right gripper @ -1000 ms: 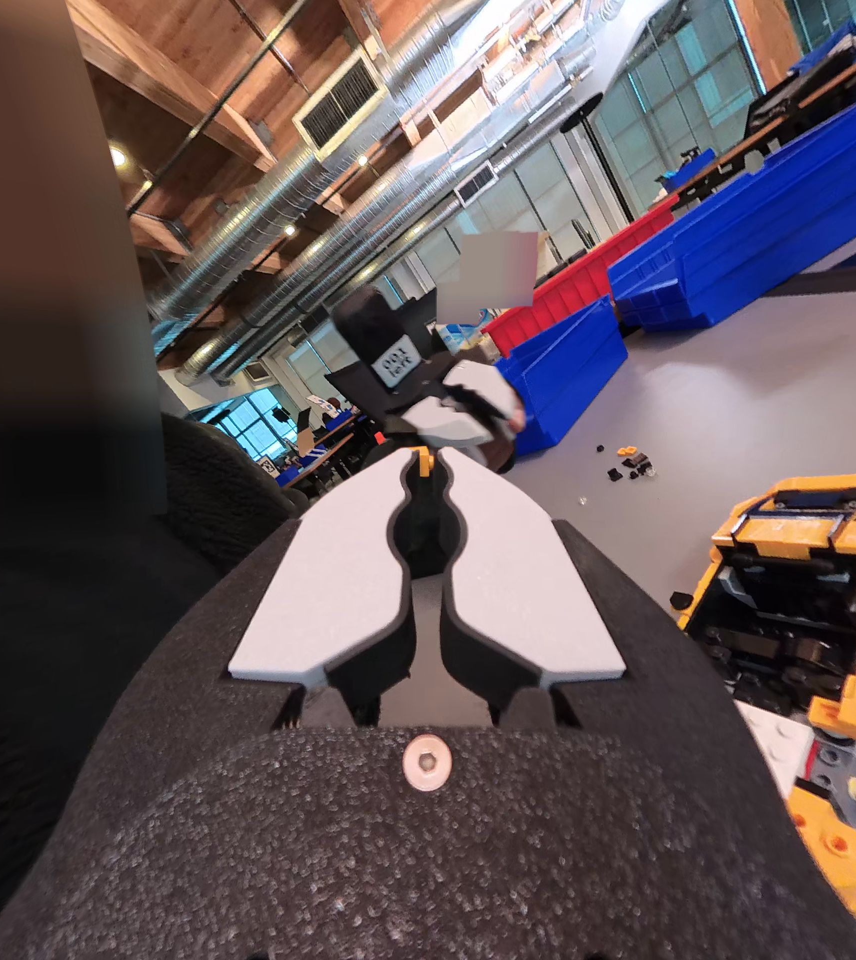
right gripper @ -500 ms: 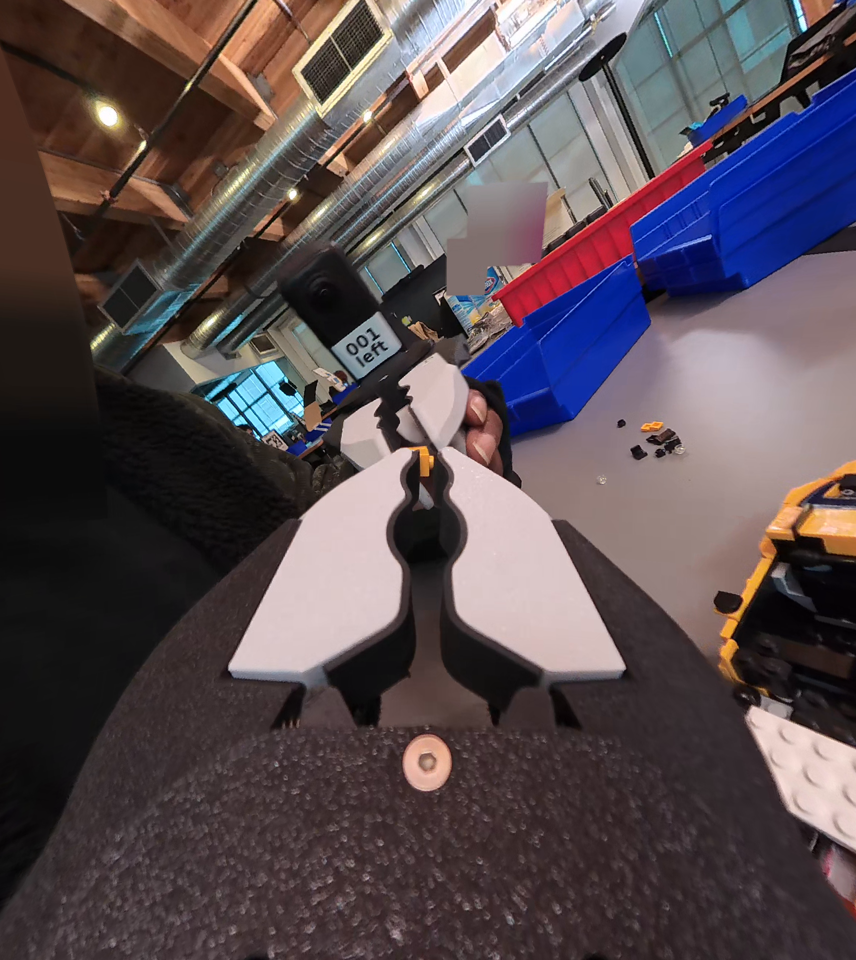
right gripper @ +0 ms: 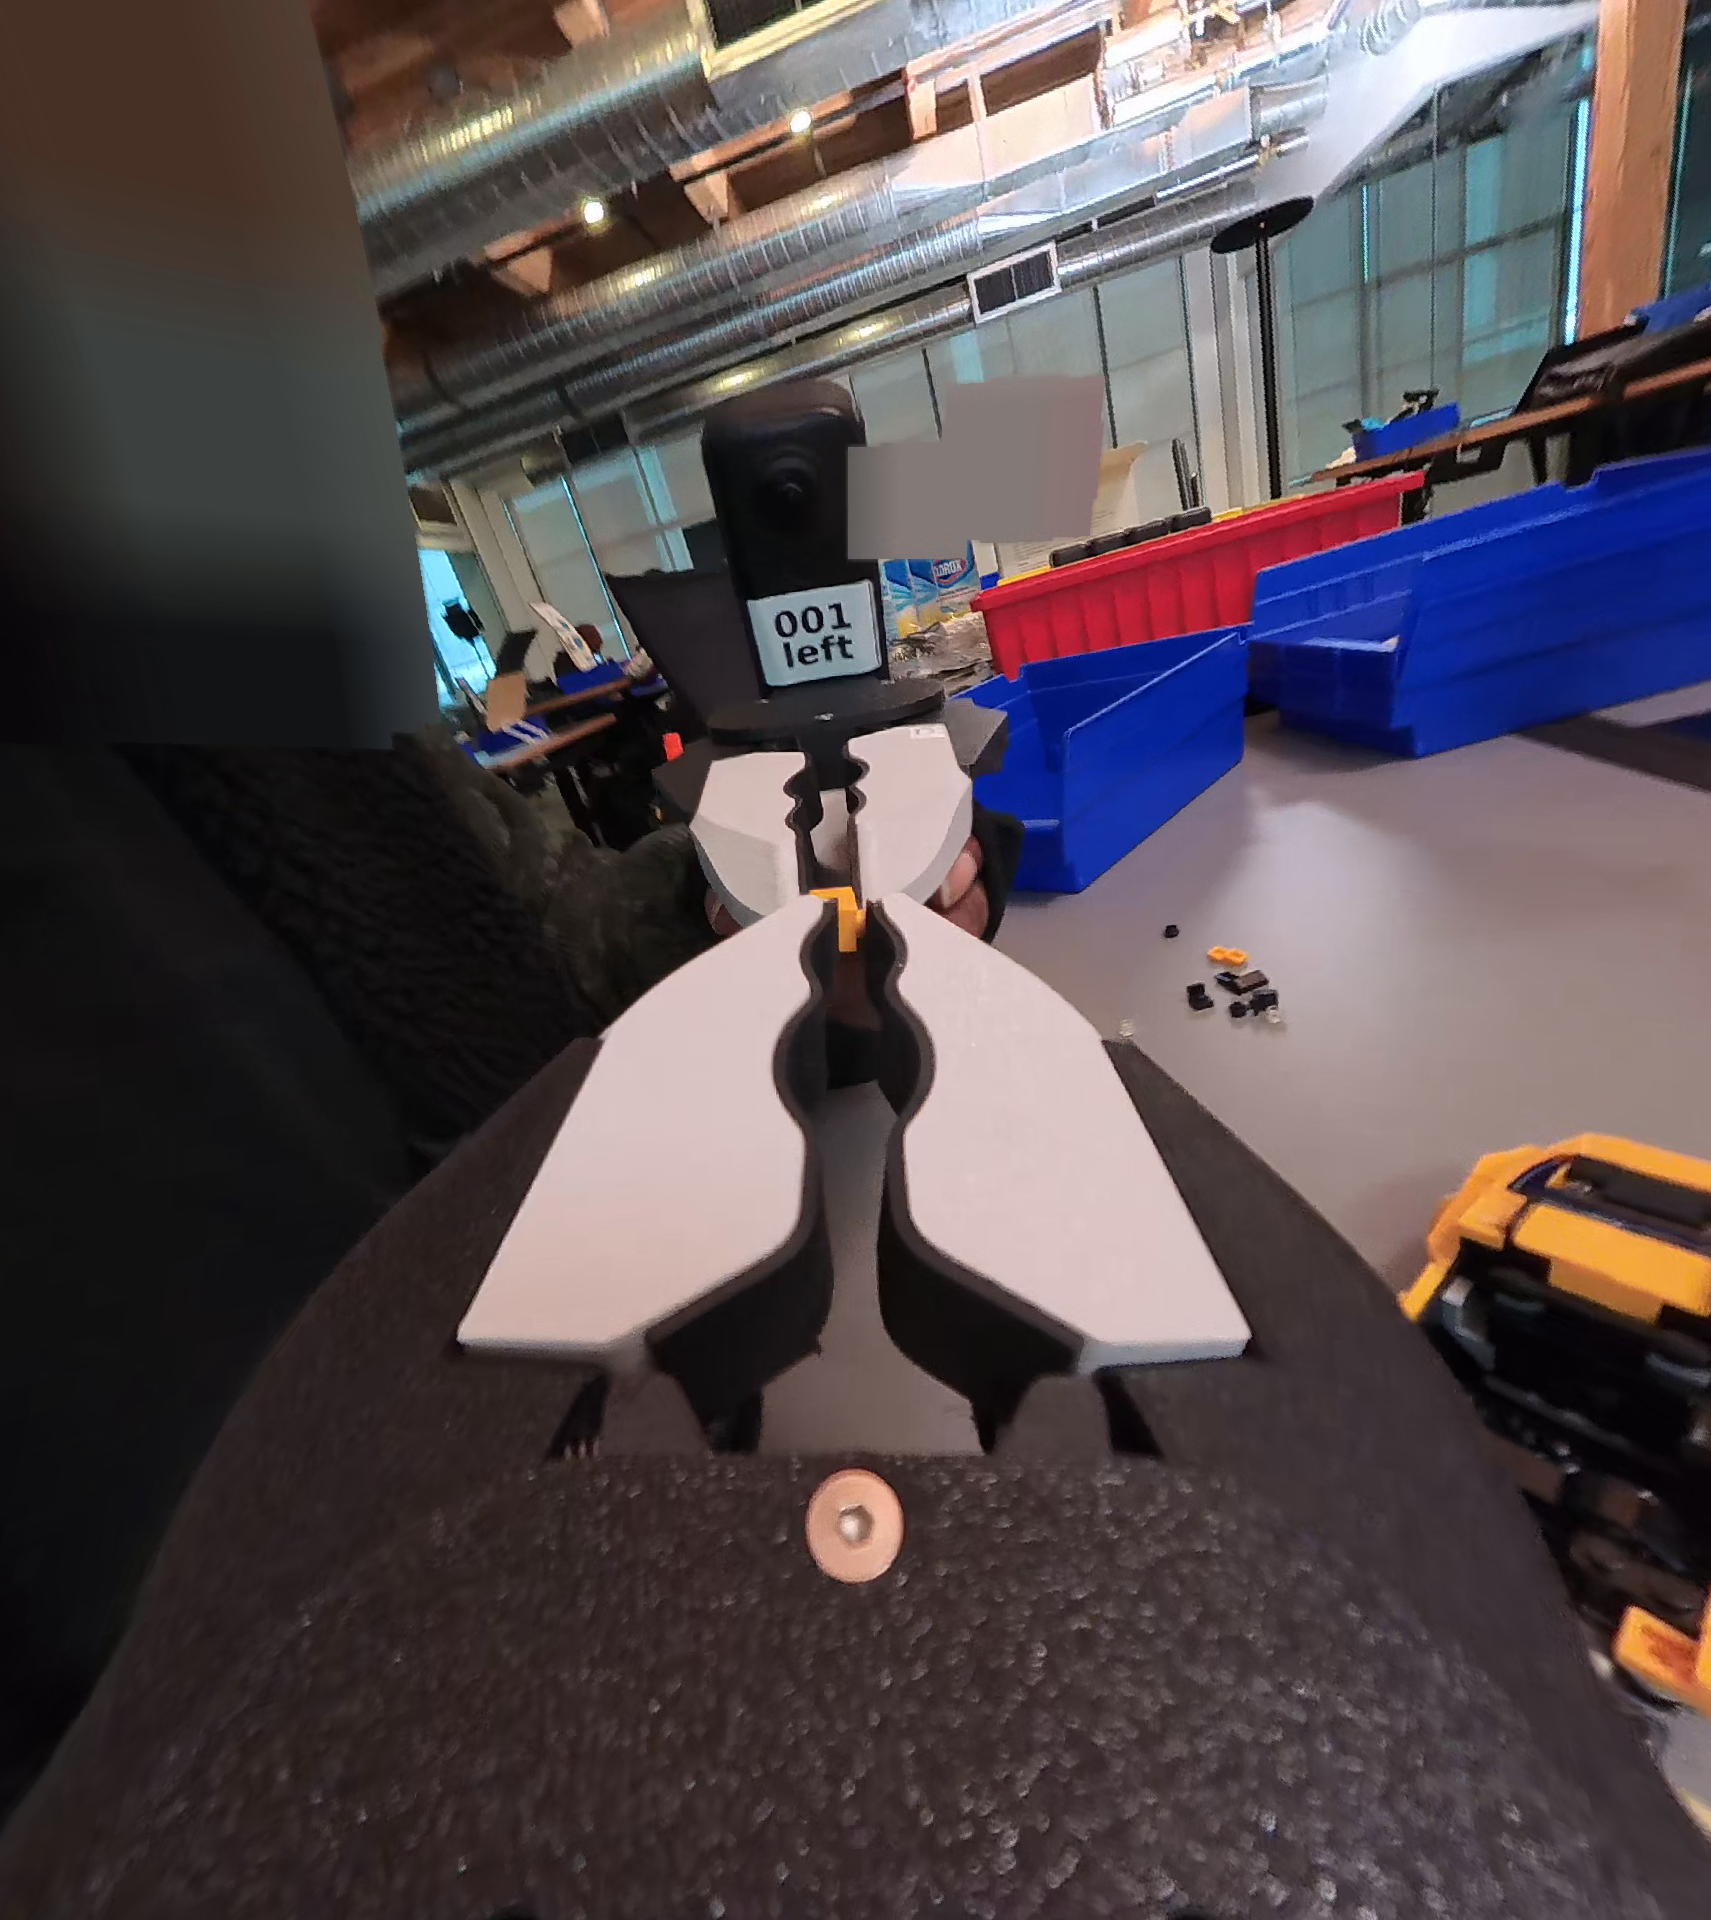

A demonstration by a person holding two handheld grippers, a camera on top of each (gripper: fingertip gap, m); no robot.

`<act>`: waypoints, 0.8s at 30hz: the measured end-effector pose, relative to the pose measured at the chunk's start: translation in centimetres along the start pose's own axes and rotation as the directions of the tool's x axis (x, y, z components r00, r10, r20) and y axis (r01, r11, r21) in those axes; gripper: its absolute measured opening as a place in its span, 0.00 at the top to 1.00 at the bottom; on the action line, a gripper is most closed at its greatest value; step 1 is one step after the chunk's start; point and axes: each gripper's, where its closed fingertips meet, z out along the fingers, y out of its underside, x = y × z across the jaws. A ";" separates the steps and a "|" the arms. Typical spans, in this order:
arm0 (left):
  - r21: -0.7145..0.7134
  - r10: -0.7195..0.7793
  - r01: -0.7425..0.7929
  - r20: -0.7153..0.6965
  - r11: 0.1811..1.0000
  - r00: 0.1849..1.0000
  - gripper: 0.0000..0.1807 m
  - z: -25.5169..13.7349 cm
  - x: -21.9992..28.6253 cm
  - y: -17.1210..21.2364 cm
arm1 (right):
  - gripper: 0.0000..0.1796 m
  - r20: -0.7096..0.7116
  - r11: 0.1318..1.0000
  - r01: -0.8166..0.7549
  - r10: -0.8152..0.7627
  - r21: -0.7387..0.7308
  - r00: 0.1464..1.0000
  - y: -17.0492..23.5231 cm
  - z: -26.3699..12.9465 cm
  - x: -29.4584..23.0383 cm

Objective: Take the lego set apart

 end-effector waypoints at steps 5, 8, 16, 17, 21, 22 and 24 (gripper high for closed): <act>-0.027 0.107 -0.107 0.002 0.994 0.994 0.95 -0.1 0.8 -0.4 | 0.98 0.033 0.999 0.047 -0.047 -0.003 0.998 -0.3 0.1 -0.9; -0.019 0.104 -0.105 -0.028 0.994 0.994 0.95 -0.2 1.3 -0.5 | 0.98 0.051 0.998 0.065 -0.064 -0.010 0.997 -0.4 0.1 -1.4; 0.125 0.018 -0.018 0.001 0.992 1.000 0.96 -4.0 -0.7 -3.1 | 0.98 -0.033 0.979 0.096 -0.092 0.181 0.995 -4.9 -4.0 -0.4; 0.074 0.060 -0.063 0.049 0.995 0.997 0.95 -4.1 -1.3 -2.4 | 0.98 -0.028 0.978 0.089 -0.085 0.189 0.996 -5.0 -3.9 -0.5; -0.196 0.226 -0.186 0.204 0.963 0.953 0.96 -4.2 -4.0 0.8 | 0.98 0.016 0.986 0.028 -0.031 0.162 0.999 -3.9 -2.9 -0.6; -0.267 0.271 -0.205 0.240 0.942 0.932 0.96 -4.6 -4.8 1.7 | 0.98 0.014 0.987 0.016 -0.018 0.161 1.000 -3.8 -3.0 -0.3; -0.347 0.326 -0.224 0.270 0.911 0.906 0.96 -5.2 -5.7 2.9 | 0.98 0.013 0.988 0.001 -0.003 0.157 1.000 -3.7 -3.1 -0.1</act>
